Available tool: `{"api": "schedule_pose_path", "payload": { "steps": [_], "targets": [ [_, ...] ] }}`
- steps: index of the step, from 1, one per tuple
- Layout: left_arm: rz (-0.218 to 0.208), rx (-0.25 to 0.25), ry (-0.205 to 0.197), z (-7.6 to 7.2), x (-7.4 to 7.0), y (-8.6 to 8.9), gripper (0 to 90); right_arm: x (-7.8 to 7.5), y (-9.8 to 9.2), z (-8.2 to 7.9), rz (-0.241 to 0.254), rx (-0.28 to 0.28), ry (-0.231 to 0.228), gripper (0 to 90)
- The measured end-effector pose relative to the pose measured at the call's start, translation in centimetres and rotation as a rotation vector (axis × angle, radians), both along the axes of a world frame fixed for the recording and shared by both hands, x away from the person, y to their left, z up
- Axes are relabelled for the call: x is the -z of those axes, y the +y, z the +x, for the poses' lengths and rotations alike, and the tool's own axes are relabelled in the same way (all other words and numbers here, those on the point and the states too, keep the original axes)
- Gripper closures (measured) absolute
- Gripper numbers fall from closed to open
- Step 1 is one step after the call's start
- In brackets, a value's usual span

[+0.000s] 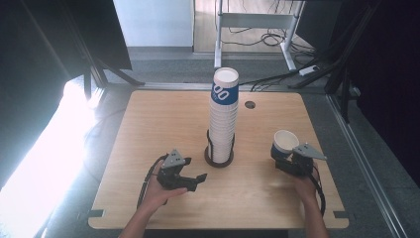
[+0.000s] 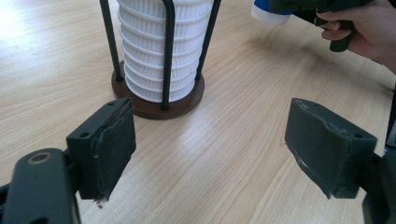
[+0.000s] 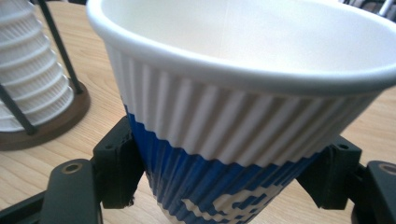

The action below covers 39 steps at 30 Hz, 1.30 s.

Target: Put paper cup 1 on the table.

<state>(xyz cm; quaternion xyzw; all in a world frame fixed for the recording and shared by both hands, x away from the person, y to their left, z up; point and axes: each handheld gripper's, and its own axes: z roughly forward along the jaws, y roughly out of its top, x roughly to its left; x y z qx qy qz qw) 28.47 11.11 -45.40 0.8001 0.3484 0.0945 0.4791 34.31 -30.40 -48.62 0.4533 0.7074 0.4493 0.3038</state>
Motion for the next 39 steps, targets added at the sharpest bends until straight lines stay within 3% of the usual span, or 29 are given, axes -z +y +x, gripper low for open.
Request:
{"api": "schedule_pose_path", "payload": {
  "steps": [26,39],
  "targets": [
    [0.014,0.019,0.01,0.0,0.3,-0.1,16.9,2.0,-0.1,1.3,-0.11,0.045,0.142,24.8],
    [0.021,0.031,0.014,0.0,0.3,-0.2,16.9,2.2,0.0,1.2,-0.14,0.055,0.17,24.5]
  ]
}}
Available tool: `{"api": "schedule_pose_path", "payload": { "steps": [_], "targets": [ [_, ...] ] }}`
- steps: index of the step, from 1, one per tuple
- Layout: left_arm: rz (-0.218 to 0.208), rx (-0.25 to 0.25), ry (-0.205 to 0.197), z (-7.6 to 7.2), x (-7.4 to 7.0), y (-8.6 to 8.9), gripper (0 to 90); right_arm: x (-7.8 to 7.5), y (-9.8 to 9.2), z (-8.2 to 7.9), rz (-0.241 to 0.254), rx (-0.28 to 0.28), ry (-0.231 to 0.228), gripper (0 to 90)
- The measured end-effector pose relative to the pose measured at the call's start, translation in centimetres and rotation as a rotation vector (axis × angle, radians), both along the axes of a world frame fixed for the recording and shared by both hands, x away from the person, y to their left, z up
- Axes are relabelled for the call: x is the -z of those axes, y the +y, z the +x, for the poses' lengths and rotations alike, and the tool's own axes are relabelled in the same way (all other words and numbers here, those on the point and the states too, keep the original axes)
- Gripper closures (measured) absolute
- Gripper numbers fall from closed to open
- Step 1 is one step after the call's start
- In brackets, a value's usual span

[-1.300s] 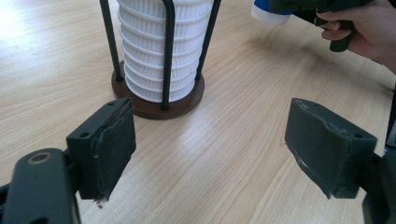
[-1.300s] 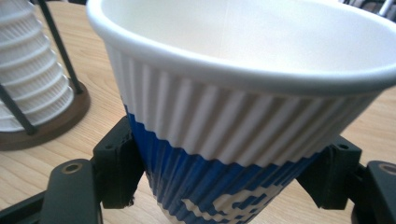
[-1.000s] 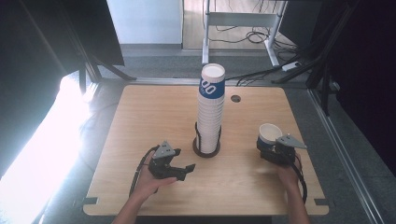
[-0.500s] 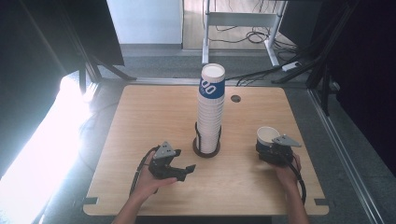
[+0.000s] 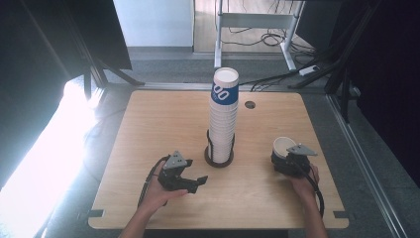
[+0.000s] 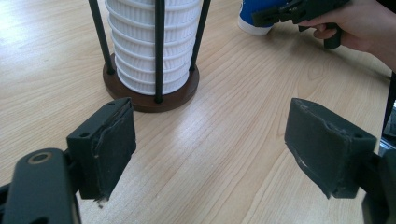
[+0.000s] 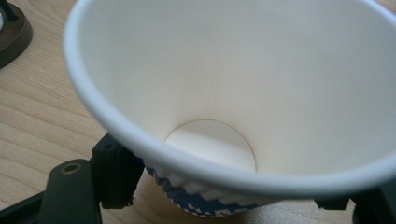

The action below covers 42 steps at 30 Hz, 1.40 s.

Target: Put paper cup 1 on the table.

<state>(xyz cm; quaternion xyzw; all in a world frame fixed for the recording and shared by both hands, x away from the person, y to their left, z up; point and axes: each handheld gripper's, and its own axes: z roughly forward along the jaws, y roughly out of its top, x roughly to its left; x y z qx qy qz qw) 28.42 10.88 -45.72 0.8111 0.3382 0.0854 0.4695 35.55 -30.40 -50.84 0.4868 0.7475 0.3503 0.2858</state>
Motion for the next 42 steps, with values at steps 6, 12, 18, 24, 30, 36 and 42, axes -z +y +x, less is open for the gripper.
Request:
{"api": "schedule_pose_path", "payload": {
  "steps": [6,12,18,24,30,36,42],
  "targets": [
    [-0.002,-0.003,-0.001,0.0,0.0,0.0,16.8,0.0,0.0,0.0,-0.006,0.001,-0.004,24.0],
    [-0.008,-0.005,0.001,0.0,-0.1,0.1,16.9,0.0,0.0,-0.1,0.001,0.001,0.007,17.6],
    [-0.015,-0.011,-0.003,0.0,-0.2,0.3,16.8,-0.6,0.0,-0.8,0.039,0.007,-0.01,10.1],
    [-0.036,-0.036,-0.027,-0.1,-0.6,0.7,16.7,-2.0,-0.1,-2.1,0.08,0.03,-0.061,6.8],
    [-0.056,-0.037,-0.06,-0.3,-1.0,1.0,16.7,-4.1,-0.2,-3.9,0.106,0.015,-0.125,7.1],
    [-0.045,-0.04,-0.062,-0.4,-1.0,0.9,16.7,-5.8,-0.3,-5.3,0.126,0.006,-0.16,7.4],
    [-0.048,-0.043,-0.071,-0.4,-1.2,1.0,16.8,-7.3,-0.4,-6.5,0.162,-0.029,-0.192,8.8]
  ]
}}
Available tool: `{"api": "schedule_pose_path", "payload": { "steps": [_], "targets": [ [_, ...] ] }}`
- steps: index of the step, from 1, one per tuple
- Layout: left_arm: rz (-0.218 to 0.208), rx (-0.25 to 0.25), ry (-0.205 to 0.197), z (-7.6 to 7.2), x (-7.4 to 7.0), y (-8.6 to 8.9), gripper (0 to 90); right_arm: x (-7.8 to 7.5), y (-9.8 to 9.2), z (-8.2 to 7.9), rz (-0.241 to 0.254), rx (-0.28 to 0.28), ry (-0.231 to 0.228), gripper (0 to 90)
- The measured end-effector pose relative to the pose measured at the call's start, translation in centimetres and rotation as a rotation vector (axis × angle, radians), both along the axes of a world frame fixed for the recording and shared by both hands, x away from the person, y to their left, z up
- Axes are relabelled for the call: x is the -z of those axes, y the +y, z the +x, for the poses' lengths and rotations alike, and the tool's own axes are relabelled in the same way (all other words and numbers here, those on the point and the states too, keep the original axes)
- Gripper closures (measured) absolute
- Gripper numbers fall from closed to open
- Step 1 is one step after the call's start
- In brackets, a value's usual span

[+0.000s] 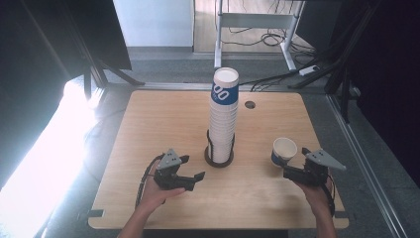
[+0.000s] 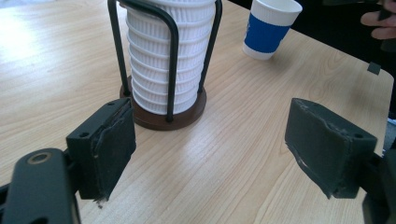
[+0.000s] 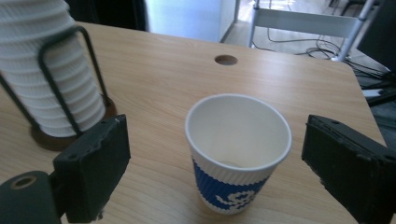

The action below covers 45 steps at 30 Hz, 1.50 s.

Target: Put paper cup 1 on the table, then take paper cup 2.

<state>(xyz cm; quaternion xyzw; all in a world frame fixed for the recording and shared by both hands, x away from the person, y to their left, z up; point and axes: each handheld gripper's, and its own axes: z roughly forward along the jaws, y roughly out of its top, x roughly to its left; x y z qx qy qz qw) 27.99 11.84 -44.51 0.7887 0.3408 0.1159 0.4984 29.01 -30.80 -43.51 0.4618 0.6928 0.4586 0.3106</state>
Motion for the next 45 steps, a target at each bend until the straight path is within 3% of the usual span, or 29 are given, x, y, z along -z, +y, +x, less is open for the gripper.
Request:
{"api": "schedule_pose_path", "payload": {
  "steps": [10,21,30,35,40,45],
  "targets": [
    [-0.014,-0.028,-0.032,-0.1,-0.4,-0.1,16.6,-2.0,2.2,-1.6,0.038,-0.16,-0.038,13.9],
    [-0.02,-0.043,-0.054,0.3,-1.3,-0.8,14.7,-2.5,5.1,-2.3,0.073,-0.332,-0.051,17.6],
    [-0.027,-0.056,-0.098,2.6,-3.1,-1.8,13.0,-2.7,5.5,-2.4,0.089,-0.384,-0.063,19.7],
    [-0.014,-0.062,-0.134,4.5,-4.5,-2.7,12.1,-2.5,5.7,-2.3,0.098,-0.403,-0.058,20.4],
    [-0.02,-0.055,-0.145,6.2,-5.6,-3.6,10.8,-2.2,5.9,-2.1,0.088,-0.411,-0.049,20.6],
    [-0.016,-0.044,-0.13,8.0,-6.1,-4.6,8.1,-2.2,5.9,-2.1,0.088,-0.415,-0.048,20.9]
  ]
}}
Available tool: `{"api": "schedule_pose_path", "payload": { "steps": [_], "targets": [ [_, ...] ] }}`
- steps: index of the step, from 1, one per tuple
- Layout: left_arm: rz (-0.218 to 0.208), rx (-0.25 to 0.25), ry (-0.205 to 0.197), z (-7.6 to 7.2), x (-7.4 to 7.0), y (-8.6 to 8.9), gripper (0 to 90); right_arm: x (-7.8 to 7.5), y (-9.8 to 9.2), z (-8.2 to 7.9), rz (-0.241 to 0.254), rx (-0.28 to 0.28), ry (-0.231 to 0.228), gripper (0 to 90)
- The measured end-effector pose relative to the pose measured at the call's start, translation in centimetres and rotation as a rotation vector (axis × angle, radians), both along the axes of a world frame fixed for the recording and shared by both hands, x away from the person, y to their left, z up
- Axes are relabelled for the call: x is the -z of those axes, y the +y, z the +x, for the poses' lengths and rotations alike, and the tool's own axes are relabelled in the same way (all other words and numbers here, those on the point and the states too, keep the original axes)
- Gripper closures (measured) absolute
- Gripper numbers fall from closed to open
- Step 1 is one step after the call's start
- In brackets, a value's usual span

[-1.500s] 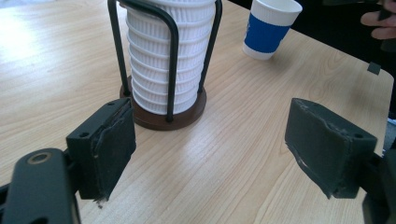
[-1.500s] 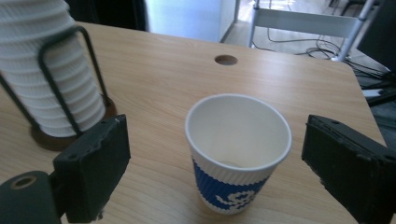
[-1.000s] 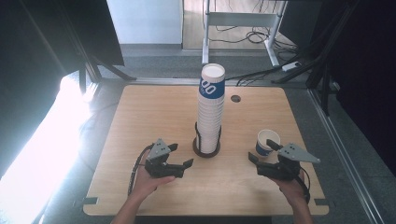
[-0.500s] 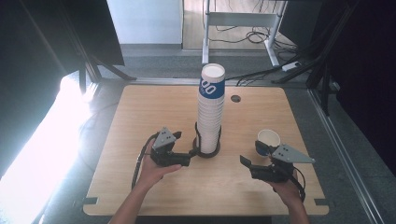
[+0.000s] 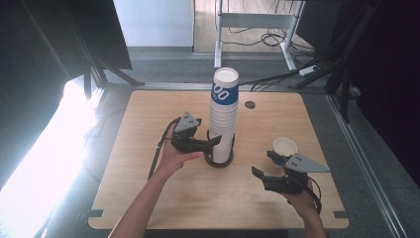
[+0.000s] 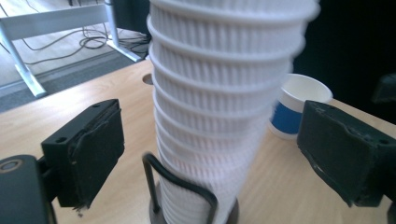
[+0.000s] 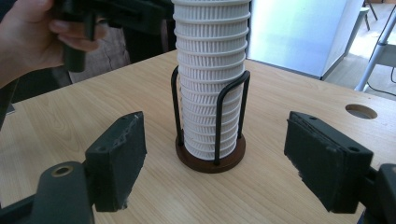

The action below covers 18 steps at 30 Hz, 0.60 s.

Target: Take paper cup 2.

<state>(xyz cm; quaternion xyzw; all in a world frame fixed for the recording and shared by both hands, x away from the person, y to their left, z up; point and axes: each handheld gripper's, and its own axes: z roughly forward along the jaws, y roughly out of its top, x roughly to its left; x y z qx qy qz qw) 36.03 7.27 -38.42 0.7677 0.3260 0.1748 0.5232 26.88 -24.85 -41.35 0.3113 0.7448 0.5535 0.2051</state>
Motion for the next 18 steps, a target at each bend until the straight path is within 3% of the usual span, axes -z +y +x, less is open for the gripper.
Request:
{"api": "schedule_pose_path", "payload": {
  "steps": [9,18],
  "targets": [
    [0.031,0.009,-0.005,1.7,-0.1,-1.7,5.5,0.3,0.2,0.1,-0.015,-0.003,0.003,21.0],
    [0.023,0.02,-0.02,2.2,0.1,-2.7,9.2,0.5,0.5,0.2,-0.029,-0.008,0.006,21.0]
  ]
}}
